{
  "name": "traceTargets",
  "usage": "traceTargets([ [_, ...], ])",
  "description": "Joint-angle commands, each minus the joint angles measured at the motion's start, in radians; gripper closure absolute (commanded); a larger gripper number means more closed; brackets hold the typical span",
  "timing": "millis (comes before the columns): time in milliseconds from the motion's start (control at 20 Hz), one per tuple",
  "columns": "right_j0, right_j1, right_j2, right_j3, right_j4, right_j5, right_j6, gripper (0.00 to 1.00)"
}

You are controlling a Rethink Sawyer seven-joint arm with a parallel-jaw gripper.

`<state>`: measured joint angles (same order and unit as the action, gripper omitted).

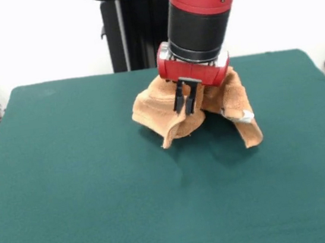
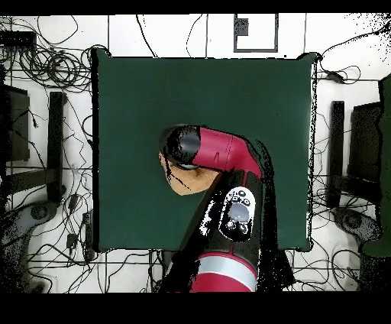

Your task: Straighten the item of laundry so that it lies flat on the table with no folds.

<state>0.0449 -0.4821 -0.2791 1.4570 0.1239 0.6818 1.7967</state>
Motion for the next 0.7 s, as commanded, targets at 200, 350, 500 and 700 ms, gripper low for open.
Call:
traceTargets([
  [200,0.056,-0.021,-0.003,0.060,0.061,0.186,0.308,1.00],
  [350,0.061,-0.021,-0.012,0.050,0.060,0.199,0.308,1.00],
  [500,0.045,0.000,-0.008,-0.003,0.057,0.251,0.282,1.00],
  [700,-0.001,0.037,0.013,-0.089,0.041,0.318,0.214,1.00],
])
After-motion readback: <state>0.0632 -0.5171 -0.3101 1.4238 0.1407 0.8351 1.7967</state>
